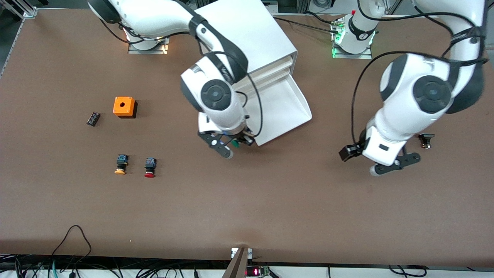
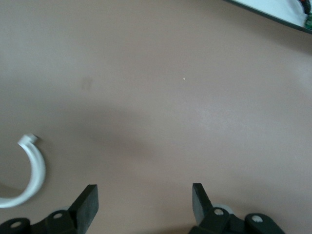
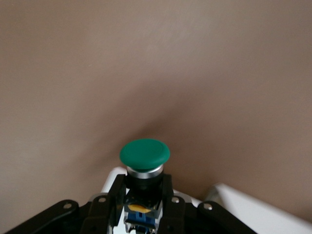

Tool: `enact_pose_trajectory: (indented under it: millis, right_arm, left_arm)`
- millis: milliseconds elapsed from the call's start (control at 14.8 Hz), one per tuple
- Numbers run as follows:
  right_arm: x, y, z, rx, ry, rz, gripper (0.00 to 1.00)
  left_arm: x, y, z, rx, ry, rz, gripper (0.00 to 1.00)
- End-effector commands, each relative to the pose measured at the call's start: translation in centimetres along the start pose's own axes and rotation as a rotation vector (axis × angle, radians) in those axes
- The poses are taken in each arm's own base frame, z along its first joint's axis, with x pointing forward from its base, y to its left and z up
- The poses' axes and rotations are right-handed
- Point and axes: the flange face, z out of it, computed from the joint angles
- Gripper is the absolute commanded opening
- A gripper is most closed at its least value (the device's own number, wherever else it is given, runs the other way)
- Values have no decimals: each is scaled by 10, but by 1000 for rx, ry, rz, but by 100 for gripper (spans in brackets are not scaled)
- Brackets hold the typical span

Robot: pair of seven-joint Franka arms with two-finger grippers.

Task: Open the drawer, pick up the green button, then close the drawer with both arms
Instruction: 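Push the drawer shut with the left gripper while the right gripper carries the button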

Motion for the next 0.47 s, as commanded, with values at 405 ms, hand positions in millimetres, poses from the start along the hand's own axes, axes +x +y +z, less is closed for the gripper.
enact_pose_trajectory:
  millis: [405]
  right_arm:
    - [81,66,23,-108,7,-527,0]
  left_arm:
    - [-92,35,126,67,-82,-212,88]
